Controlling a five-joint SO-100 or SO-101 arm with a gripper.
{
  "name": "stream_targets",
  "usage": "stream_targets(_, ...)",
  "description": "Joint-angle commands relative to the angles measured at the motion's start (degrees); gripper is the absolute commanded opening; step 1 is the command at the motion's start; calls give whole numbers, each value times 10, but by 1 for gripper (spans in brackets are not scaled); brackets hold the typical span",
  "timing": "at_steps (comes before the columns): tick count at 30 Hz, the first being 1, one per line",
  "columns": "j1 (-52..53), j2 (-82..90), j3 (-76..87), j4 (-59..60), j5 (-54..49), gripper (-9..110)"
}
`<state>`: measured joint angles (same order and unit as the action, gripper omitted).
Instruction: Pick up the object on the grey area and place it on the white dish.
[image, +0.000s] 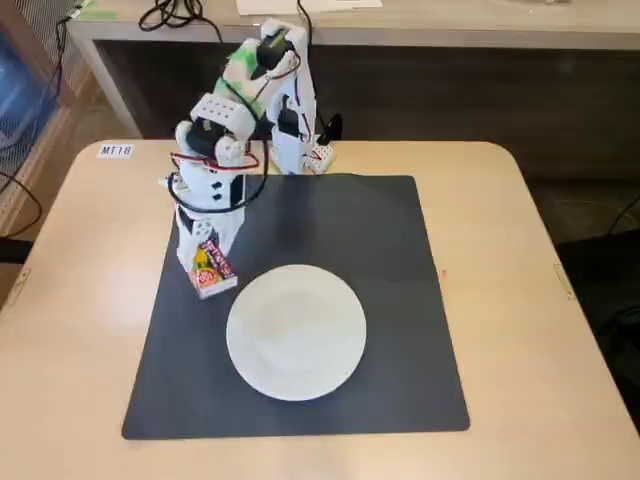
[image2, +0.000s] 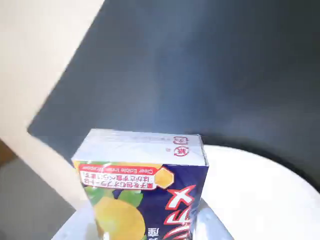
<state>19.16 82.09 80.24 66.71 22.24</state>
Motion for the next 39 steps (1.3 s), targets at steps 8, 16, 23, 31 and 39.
stream_targets(8,-163,-137,-181,-4,-154,19)
stream_targets(16,-201,-344,-451,112,-231,19)
stream_targets(23,-185,-590,-880,303,-227,19)
stream_targets(31,-185,-587,-874,305,-224,26)
stream_targets(39,-185,-532,-788,306,-240,42)
